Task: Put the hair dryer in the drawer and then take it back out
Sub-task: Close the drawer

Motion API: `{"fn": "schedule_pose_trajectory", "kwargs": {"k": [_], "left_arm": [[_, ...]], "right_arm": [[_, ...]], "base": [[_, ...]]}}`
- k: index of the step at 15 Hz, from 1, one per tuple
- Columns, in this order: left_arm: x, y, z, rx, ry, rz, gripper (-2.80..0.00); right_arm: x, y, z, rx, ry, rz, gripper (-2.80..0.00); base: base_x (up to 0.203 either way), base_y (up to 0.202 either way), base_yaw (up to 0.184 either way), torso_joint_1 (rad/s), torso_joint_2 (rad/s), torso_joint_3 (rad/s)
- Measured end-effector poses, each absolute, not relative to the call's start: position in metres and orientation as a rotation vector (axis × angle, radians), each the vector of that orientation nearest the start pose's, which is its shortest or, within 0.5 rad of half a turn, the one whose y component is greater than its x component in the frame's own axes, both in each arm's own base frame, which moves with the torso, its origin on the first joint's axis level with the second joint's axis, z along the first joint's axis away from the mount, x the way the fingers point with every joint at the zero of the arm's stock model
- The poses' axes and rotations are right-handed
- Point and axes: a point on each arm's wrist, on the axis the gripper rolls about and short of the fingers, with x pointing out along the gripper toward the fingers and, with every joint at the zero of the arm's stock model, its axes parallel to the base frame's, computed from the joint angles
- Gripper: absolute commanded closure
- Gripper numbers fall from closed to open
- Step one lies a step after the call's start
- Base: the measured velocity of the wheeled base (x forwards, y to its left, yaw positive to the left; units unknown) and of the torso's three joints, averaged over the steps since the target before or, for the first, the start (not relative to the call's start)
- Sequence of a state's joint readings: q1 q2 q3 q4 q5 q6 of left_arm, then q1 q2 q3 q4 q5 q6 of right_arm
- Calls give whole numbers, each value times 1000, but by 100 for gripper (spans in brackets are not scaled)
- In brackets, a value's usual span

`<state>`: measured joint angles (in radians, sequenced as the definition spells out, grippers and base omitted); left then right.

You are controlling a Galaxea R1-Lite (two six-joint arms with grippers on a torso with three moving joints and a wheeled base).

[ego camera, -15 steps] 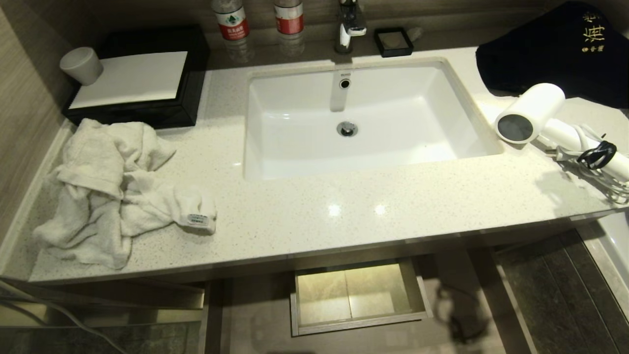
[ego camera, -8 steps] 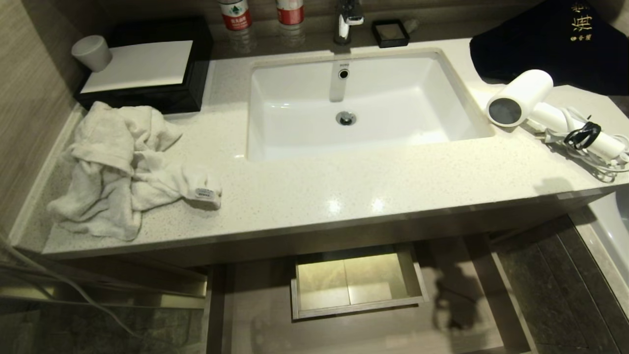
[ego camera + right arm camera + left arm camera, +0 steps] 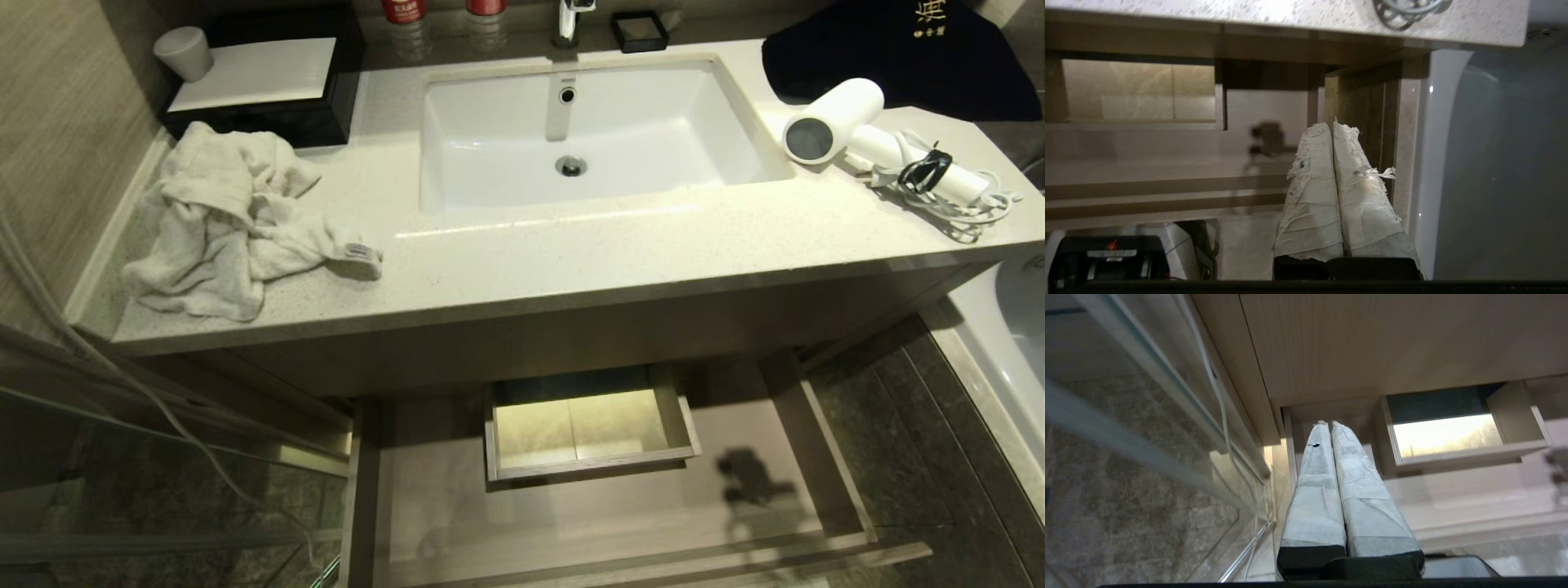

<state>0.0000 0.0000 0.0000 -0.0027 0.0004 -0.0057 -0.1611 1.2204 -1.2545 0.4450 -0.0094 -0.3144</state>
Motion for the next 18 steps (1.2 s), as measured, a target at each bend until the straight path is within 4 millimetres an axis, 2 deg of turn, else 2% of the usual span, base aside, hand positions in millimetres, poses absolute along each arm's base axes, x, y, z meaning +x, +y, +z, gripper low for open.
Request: {"fn": "schedule_pose_trajectory", "kwargs": {"k": [3,13,18], "left_arm": [[-23,0,76,-6,-3,0,0],[-23,0,76,-5,-3,0,0],[-23,0,76,-6,-3,1,0]], "right_arm": [[157,-27,319,-247,445,-46,0],[153,-26,310,-206,480,-41,0],[152,-26,307,-207,488,-39,0]], "base": [[0,0,0,-294,63,-238],[0,0,0,-255,-16,-275],[0,0,0,-88,-37,-121]]}}
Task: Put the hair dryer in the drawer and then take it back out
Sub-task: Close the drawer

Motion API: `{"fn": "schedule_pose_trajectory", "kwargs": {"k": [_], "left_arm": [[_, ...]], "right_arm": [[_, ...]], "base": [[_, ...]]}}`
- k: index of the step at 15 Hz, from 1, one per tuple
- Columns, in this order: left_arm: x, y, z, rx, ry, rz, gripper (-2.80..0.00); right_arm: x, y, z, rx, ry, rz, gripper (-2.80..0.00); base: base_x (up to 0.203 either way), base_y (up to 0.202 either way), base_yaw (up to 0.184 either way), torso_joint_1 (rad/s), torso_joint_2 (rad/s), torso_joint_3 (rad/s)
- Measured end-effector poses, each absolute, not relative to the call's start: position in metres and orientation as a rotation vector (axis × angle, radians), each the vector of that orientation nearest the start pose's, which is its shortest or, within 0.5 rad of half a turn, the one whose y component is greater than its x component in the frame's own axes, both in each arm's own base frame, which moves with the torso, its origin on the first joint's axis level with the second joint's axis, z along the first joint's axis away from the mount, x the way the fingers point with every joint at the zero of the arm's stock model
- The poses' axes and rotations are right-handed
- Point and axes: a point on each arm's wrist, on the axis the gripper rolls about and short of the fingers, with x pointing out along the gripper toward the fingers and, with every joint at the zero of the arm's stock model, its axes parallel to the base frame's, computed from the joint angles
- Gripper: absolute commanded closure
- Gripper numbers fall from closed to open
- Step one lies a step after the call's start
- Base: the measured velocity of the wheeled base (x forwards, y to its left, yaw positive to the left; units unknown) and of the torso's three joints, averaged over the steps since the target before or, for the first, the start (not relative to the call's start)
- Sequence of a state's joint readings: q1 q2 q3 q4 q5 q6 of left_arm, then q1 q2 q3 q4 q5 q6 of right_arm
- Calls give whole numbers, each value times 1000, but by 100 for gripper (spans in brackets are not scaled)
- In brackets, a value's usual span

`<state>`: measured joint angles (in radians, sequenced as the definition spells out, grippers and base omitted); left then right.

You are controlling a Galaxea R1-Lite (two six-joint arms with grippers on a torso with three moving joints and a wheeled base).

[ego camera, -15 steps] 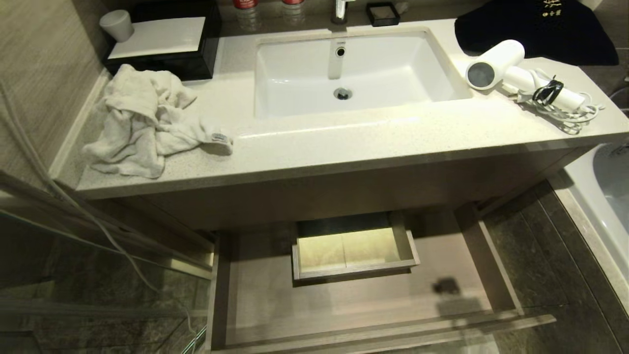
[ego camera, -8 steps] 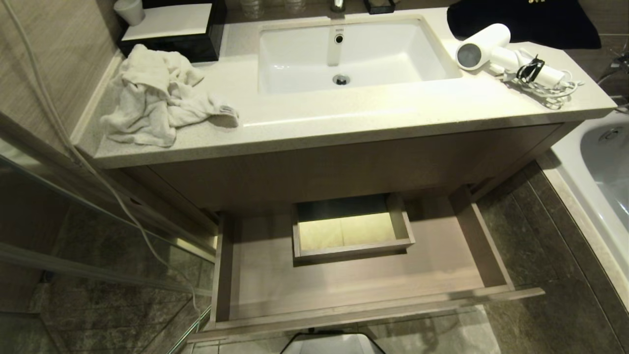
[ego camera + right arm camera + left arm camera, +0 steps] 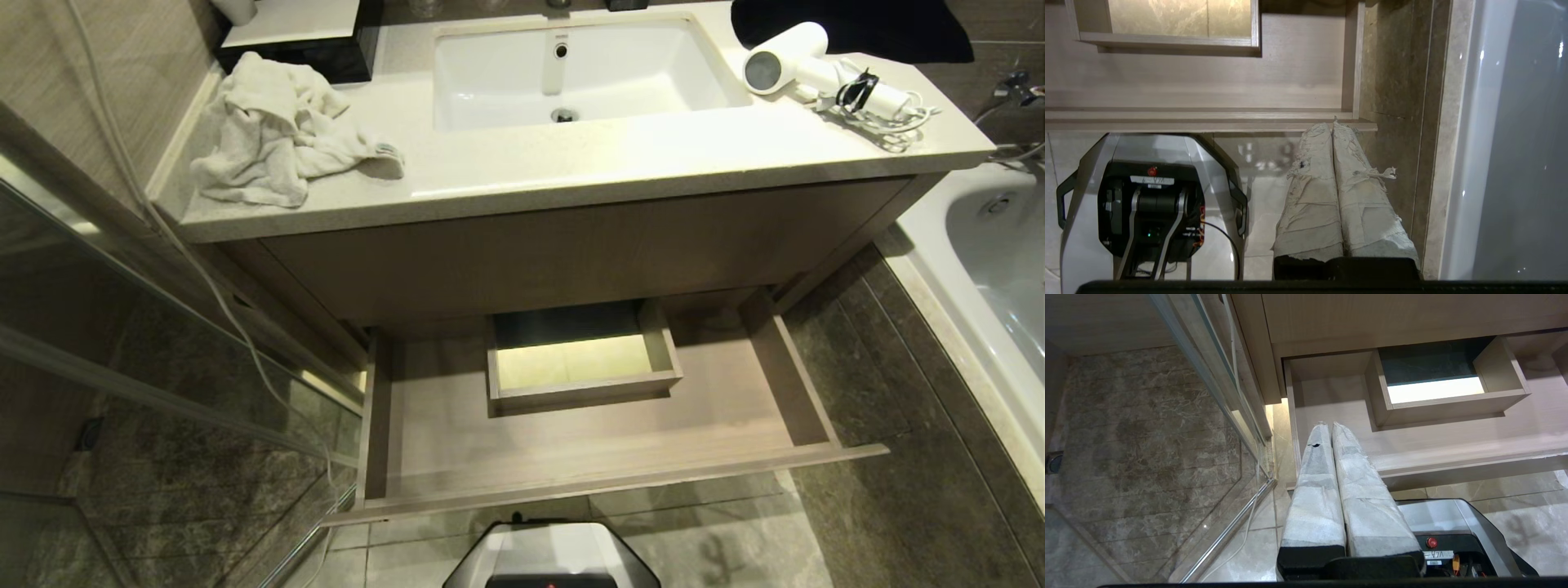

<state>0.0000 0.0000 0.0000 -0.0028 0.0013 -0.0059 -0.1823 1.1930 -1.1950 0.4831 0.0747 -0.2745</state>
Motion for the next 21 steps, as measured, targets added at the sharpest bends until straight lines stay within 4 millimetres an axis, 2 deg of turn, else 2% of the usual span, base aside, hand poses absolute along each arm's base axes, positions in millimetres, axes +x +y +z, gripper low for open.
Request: {"fn": "schedule_pose_trajectory", "kwargs": {"k": [13,21], "left_arm": [[-23,0,76,-6,-3,1,0],[-23,0,76,-6,-2,1,0]], "right_arm": [[149,-26,295,-216,492,-36,0],[140,-24,292,-216,486,-38,0]], "base": [[0,0,0,-186,332,140],[0,0,0,-312,519,205]]}}
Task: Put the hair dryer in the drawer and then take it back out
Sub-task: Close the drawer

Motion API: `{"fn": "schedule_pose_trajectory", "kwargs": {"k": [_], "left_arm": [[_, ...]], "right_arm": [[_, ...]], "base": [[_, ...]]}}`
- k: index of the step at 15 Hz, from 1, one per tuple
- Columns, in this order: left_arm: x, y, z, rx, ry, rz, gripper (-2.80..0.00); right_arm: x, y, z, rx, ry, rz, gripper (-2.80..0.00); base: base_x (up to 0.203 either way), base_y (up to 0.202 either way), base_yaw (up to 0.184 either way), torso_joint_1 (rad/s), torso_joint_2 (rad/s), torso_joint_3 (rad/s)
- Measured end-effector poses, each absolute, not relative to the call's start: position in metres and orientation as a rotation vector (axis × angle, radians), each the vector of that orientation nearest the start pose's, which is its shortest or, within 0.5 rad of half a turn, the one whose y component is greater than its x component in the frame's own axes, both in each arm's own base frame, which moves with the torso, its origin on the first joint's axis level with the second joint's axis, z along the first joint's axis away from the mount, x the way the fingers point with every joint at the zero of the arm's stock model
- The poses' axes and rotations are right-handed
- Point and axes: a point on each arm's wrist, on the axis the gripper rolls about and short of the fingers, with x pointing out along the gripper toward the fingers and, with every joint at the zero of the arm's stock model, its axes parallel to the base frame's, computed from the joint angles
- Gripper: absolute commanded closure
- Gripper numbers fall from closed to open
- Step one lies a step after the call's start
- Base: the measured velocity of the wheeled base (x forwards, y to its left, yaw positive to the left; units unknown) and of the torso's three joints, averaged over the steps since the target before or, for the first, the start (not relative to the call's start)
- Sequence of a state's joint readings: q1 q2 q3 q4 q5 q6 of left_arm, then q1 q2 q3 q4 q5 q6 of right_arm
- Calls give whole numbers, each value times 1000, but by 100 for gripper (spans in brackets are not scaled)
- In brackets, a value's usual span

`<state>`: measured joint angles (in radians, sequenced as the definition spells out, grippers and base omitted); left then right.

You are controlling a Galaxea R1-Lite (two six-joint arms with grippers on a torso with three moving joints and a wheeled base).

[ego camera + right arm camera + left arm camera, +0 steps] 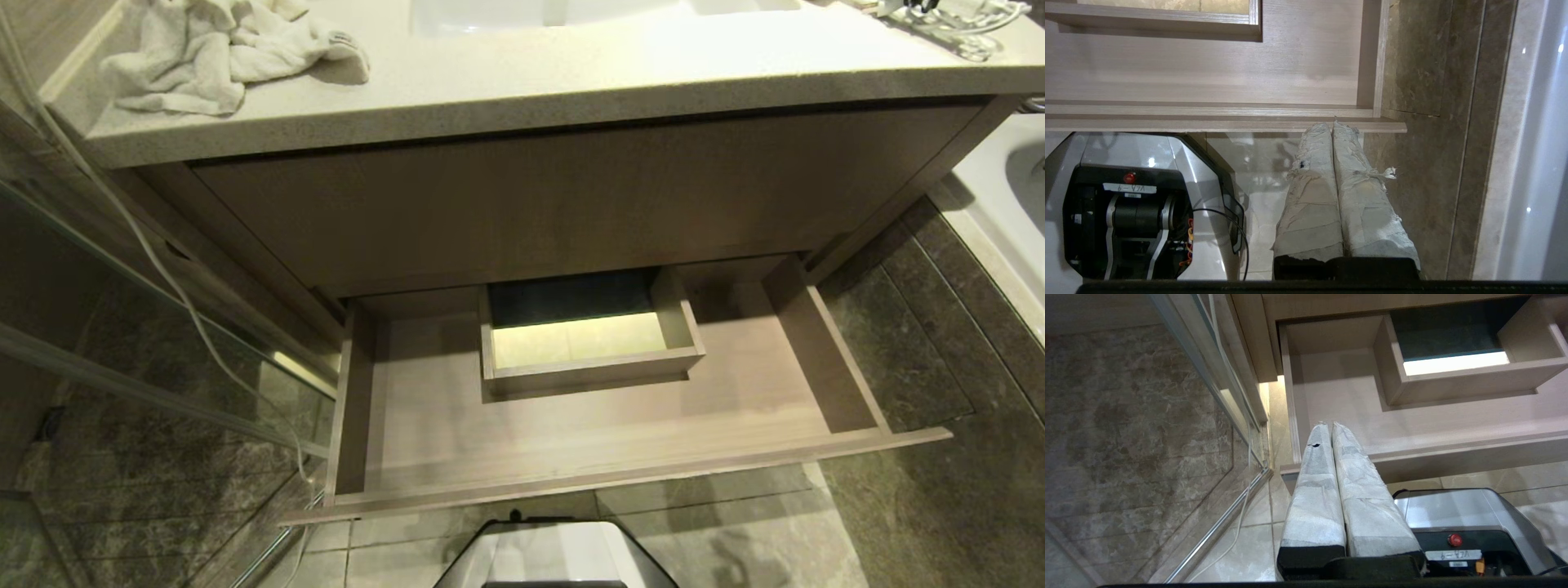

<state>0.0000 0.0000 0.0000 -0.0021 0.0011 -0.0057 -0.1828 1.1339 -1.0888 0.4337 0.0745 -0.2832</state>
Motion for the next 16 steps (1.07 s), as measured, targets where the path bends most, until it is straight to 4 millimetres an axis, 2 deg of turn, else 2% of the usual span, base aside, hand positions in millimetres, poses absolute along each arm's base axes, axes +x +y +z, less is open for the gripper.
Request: {"fn": "schedule_pose_trajectory", "kwargs": {"k": [7,16], "left_arm": [[-23,0,76,-5,-5,1,0],[-23,0,76,-6,-5,1,0]], "right_arm": [[133,-25,291,-213,480,-54,0],[132,-26,291,-213,479,-61,0]], "base": [[0,0,0,-318,465,163],[0,0,0,-62,380,317]]}}
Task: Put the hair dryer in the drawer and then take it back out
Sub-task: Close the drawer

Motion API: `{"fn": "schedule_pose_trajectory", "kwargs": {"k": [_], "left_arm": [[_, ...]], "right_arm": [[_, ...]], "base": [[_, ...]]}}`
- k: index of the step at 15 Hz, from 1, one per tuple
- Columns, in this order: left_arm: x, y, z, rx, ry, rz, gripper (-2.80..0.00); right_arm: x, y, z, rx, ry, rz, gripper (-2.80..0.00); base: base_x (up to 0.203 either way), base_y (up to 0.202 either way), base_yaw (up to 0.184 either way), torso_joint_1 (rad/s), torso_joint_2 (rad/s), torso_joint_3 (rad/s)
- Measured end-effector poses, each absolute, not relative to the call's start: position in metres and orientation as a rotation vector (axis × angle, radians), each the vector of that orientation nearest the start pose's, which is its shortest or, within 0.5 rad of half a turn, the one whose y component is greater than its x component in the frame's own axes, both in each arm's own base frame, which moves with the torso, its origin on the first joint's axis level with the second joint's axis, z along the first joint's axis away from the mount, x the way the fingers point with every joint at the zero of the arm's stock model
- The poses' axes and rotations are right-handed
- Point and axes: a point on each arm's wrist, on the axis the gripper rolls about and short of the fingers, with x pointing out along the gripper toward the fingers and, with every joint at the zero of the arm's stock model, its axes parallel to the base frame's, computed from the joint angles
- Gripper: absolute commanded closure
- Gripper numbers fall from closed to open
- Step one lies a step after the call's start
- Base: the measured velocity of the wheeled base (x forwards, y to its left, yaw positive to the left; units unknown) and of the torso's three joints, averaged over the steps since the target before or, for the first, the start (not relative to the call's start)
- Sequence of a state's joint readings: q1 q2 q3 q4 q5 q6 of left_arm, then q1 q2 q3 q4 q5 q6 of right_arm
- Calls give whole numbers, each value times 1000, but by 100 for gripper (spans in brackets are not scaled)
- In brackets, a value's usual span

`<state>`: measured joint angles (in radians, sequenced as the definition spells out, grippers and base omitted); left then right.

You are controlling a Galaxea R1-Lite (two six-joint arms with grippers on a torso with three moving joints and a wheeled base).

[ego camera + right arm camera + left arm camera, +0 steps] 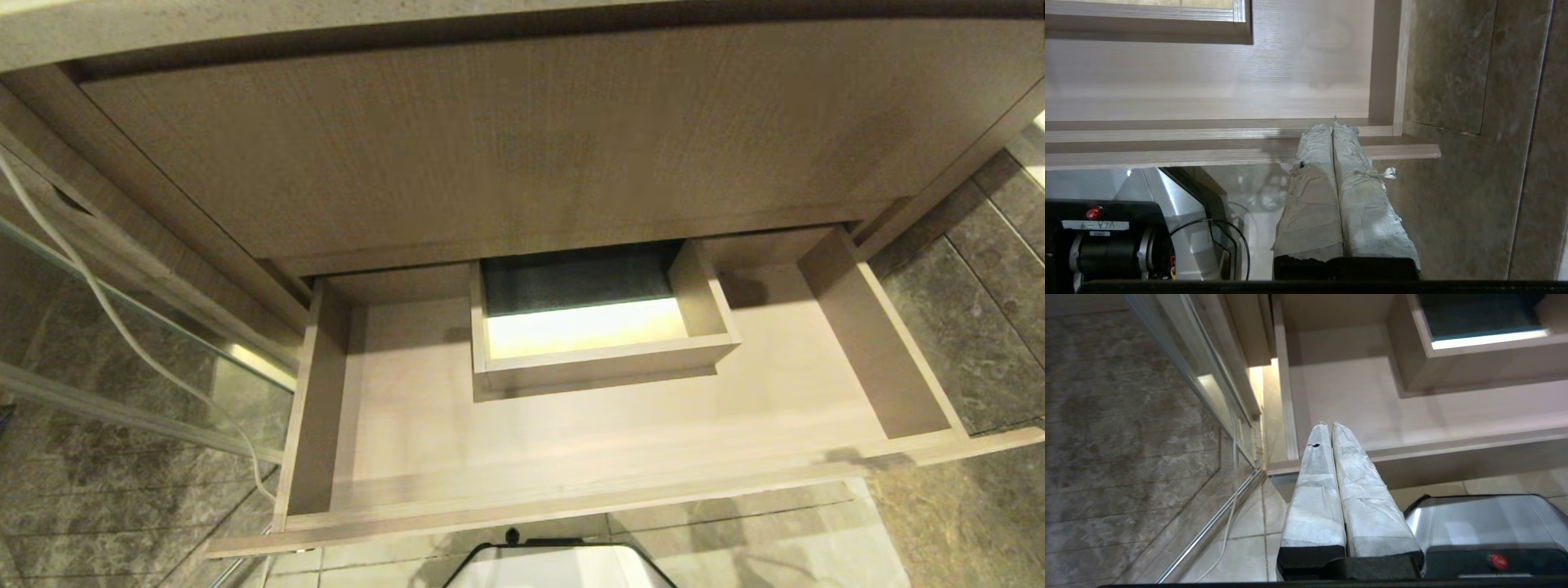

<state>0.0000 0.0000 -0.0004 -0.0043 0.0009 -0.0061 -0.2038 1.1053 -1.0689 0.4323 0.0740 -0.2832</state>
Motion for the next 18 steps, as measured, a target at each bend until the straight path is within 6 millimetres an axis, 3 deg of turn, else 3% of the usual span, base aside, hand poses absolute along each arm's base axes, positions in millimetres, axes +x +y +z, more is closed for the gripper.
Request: {"fn": "schedule_pose_trajectory", "kwargs": {"k": [9,18], "left_arm": [[-23,0,76,-5,-4,1,0],[-23,0,76,-5,-4,1,0]], "right_arm": [[132,-26,284,-210,507,-62,0],[139,-27,270,-210,518,-61,0]], "base": [[0,0,0,22,252,259],[0,0,0,-20,129,91]]}}
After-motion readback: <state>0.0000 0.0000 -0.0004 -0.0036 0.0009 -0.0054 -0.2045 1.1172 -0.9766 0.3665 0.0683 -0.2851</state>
